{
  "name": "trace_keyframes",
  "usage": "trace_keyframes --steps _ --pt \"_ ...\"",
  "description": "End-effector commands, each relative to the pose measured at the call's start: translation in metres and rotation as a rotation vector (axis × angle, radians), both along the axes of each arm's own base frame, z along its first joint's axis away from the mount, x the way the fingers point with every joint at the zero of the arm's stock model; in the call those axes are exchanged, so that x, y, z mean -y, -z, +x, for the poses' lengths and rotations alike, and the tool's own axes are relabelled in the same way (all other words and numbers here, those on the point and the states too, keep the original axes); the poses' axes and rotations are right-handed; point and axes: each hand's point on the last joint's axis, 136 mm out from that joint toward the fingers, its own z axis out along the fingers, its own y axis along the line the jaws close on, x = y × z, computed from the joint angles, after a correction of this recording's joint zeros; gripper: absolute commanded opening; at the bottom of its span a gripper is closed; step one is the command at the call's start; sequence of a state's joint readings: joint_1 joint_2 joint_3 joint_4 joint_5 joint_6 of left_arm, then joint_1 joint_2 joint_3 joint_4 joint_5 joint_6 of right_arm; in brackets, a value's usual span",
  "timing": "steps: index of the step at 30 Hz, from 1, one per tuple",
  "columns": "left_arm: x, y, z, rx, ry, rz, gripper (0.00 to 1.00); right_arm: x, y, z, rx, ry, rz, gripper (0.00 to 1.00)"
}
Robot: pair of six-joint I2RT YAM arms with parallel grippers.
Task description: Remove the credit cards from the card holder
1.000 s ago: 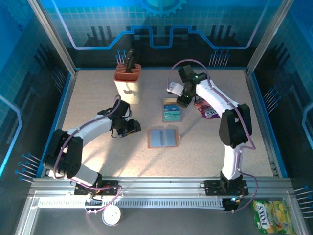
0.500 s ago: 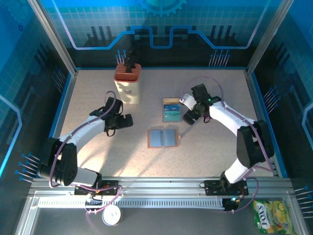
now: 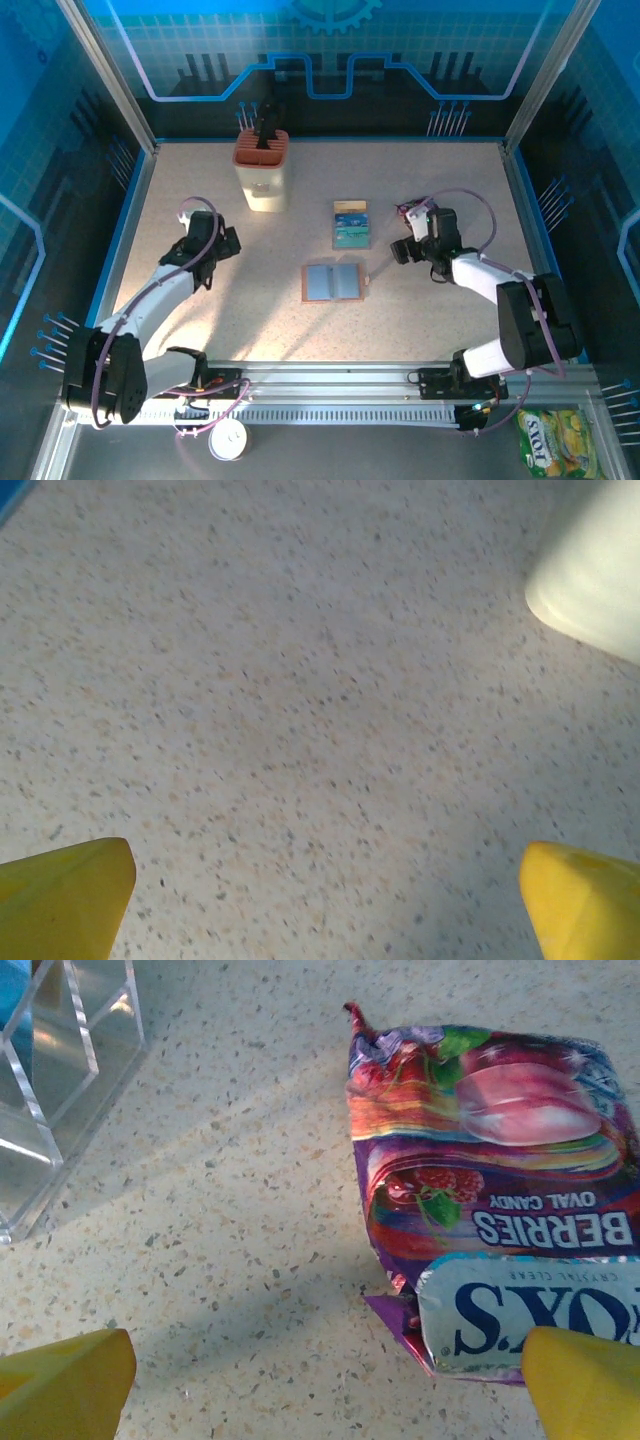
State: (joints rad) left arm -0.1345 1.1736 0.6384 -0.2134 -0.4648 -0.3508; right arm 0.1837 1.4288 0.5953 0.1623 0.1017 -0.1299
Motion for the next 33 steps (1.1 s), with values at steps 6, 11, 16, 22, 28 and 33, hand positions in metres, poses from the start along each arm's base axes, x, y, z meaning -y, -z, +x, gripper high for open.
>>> trace_keyframes --steps 6,11,16,22,28,33 --pt "-0.02 -0.012 0.027 0.196 0.014 0.198 0.99 0.015 -0.051 0.016 0.349 0.098 0.062 1.0" --pt "-0.017 -0.013 0.037 0.337 0.06 0.196 0.99 0.016 -0.06 0.017 0.454 0.095 0.069 1.0" --pt "-0.017 -0.018 0.047 0.468 0.092 0.177 0.99 0.023 -0.05 0.023 0.48 0.132 0.071 1.0" --pt "-0.012 -0.001 0.062 0.467 0.155 0.104 0.99 0.031 -0.046 0.024 0.485 0.172 0.093 1.0" --pt "0.006 0.01 0.069 0.488 0.274 0.093 0.99 0.037 -0.037 0.031 0.456 0.198 0.102 1.0" --pt "0.023 0.015 0.077 0.423 0.373 0.06 0.99 0.041 -0.035 0.033 0.436 0.21 0.114 1.0"
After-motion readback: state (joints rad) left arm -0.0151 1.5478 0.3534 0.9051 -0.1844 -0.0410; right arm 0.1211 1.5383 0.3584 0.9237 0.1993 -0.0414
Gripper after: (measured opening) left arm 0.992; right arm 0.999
